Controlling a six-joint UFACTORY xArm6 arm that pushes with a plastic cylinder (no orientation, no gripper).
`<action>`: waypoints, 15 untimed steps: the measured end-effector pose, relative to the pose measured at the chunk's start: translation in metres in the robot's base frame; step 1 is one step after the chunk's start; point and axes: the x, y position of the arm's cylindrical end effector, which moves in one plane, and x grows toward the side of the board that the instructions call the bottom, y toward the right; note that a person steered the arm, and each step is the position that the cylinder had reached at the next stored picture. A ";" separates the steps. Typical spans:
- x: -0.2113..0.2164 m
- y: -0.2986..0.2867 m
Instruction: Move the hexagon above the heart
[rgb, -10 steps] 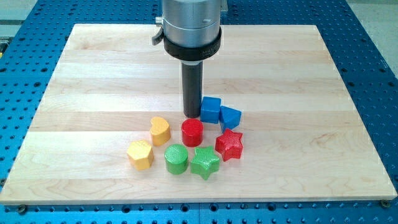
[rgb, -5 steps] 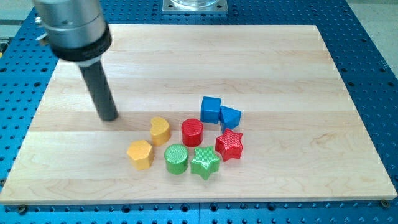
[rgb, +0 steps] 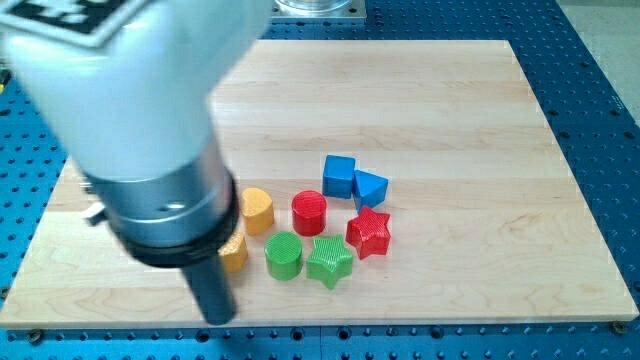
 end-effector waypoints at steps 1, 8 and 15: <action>-0.001 0.009; -0.047 -0.111; -0.161 -0.069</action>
